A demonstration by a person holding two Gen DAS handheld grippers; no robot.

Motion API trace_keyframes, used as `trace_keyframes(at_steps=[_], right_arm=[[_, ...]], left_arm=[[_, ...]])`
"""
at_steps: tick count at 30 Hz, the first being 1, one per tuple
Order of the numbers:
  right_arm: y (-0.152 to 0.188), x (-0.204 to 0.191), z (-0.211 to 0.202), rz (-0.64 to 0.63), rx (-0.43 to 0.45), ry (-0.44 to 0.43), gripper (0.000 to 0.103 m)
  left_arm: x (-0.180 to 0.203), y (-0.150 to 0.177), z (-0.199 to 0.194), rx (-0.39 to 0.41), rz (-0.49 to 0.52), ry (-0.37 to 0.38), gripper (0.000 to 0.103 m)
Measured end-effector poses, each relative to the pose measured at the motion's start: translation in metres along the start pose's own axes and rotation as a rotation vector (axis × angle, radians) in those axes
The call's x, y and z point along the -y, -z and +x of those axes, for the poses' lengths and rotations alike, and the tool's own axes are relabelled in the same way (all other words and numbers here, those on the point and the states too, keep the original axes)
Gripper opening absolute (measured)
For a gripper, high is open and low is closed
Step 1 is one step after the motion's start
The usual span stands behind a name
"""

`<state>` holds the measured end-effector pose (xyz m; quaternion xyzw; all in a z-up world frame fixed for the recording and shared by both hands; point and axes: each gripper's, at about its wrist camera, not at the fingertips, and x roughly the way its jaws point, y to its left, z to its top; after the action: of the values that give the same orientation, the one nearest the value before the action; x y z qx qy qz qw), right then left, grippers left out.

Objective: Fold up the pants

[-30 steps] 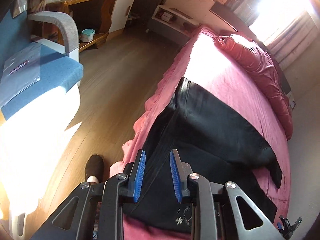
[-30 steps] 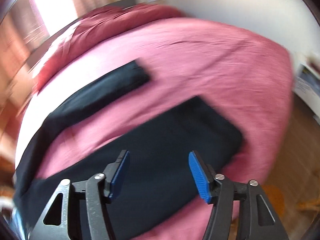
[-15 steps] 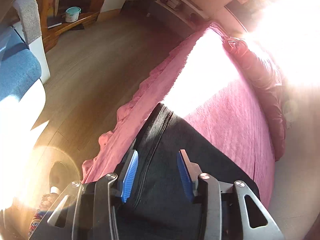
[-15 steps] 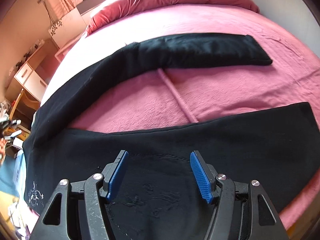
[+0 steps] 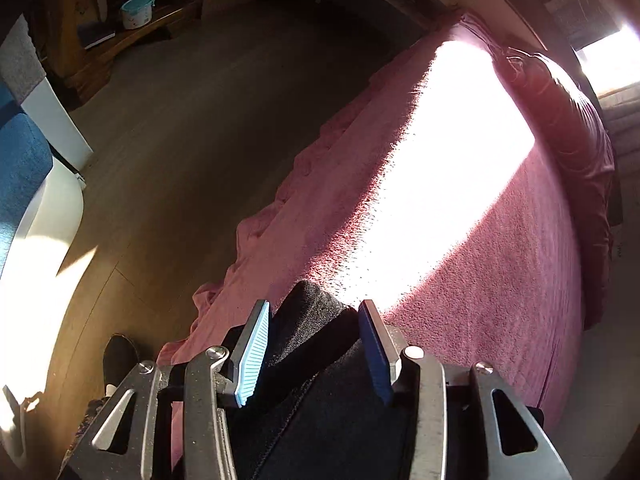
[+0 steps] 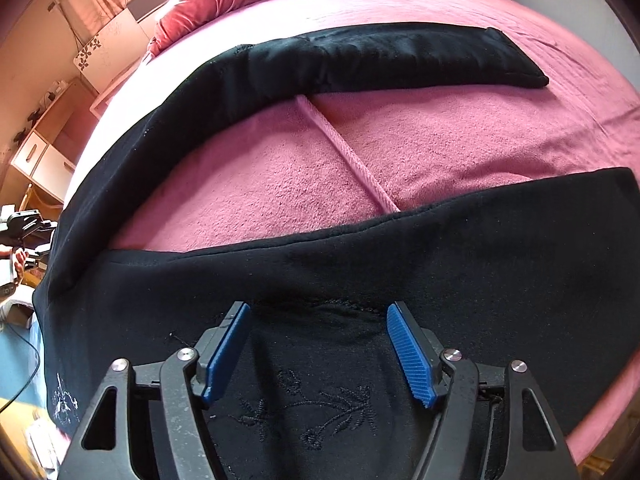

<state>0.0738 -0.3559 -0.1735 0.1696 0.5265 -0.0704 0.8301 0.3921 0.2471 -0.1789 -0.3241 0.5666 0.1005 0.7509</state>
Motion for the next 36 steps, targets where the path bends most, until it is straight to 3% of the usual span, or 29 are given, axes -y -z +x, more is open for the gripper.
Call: trace_keyframes(at_steps=[5, 9, 13, 21, 26, 31, 36], right_arm=[[-0.001, -0.004, 0.003, -0.012, 0.000, 0.009, 0.074], [0.002, -0.003, 0.001, -0.012, 0.003, 0.007, 0.074], [-0.006, 0.000, 0.000, -0.003, 0.009, 0.012, 0.074], [-0.040, 0.003, -0.022, 0.044, 0.072, -0.081, 0.069], [-0.082, -0.010, -0.026, 0.078, 0.093, -0.190, 0.052], [-0.130, -0.049, -0.014, 0.087, 0.082, -0.273, 0.046], [-0.161, -0.094, 0.000, 0.046, 0.072, -0.272, 0.045]], left_arm=[[0.013, 0.015, -0.016, 0.088, 0.125, 0.016, 0.011], [0.020, 0.041, -0.061, 0.199, 0.208, 0.098, 0.009], [0.019, 0.082, -0.117, 0.267, 0.289, 0.274, 0.009], [-0.028, 0.176, -0.207, 0.289, 0.378, 0.594, 0.006], [-0.054, 0.219, -0.232, 0.286, 0.452, 0.641, 0.003], [-0.075, 0.240, -0.240, 0.276, 0.472, 0.657, 0.001], [-0.086, 0.235, -0.213, 0.207, 0.403, 0.583, 0.001]])
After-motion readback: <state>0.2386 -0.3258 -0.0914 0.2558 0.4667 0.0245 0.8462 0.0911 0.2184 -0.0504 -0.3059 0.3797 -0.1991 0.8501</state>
